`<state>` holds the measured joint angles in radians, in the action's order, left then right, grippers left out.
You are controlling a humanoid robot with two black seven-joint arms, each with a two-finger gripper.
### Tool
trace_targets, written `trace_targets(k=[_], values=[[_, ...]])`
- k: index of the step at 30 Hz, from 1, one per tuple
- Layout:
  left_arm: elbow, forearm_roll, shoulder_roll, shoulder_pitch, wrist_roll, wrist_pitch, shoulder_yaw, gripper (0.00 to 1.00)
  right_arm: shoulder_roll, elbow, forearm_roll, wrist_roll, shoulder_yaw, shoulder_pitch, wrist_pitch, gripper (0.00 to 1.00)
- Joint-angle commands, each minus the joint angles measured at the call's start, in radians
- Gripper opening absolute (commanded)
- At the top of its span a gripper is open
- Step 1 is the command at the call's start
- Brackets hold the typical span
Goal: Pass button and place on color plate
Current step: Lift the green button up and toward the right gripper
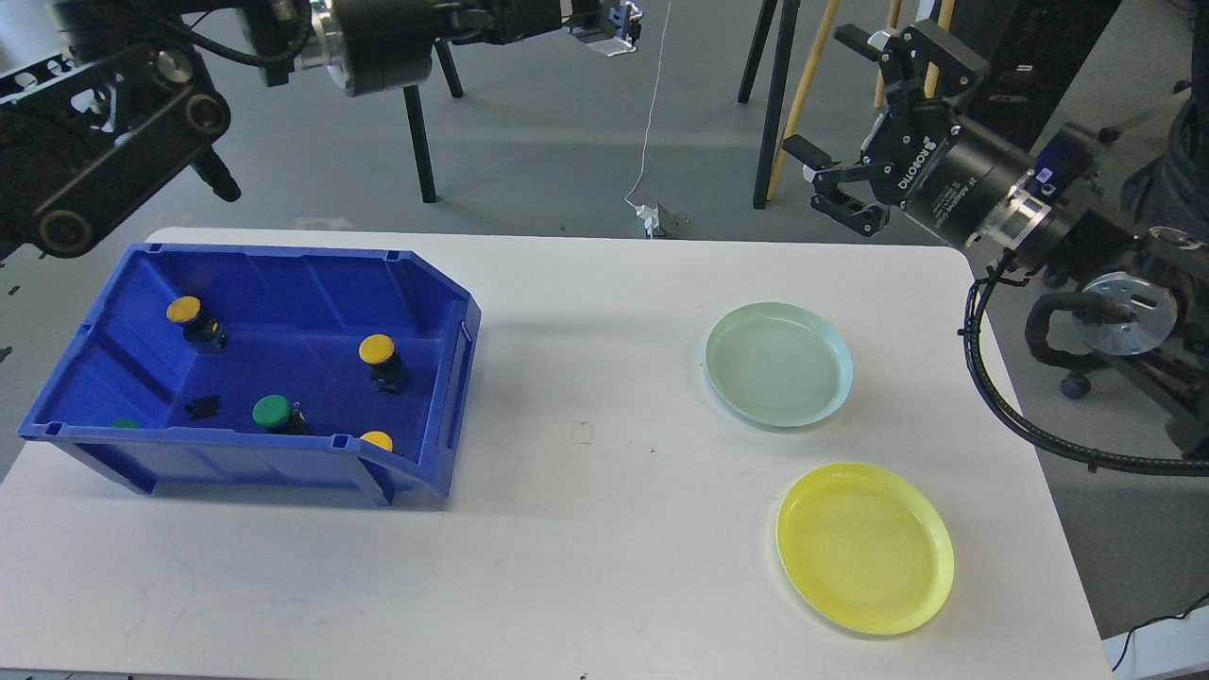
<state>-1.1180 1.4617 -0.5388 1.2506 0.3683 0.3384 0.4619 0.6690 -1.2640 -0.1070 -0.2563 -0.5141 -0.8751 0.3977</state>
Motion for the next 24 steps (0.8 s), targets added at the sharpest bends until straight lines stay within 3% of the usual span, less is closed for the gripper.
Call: trace_targets(k=[1, 9, 24], values=[[0.004, 0.061, 0.054, -0.023, 0.024, -0.084, -0.002, 0.27, 0.000, -0.041, 0.015, 0.012, -0.018, 0.021, -0.010, 0.99], [0.010, 0.129, 0.086, -0.068, 0.052, -0.200, -0.002, 0.26, 0.027, -0.086, 0.033, 0.018, -0.067, 0.058, -0.026, 0.99], [-0.002, 0.147, 0.123, -0.072, 0.058, -0.257, 0.000, 0.26, -0.037, -0.077, 0.032, 0.022, -0.076, 0.045, -0.046, 0.99]])
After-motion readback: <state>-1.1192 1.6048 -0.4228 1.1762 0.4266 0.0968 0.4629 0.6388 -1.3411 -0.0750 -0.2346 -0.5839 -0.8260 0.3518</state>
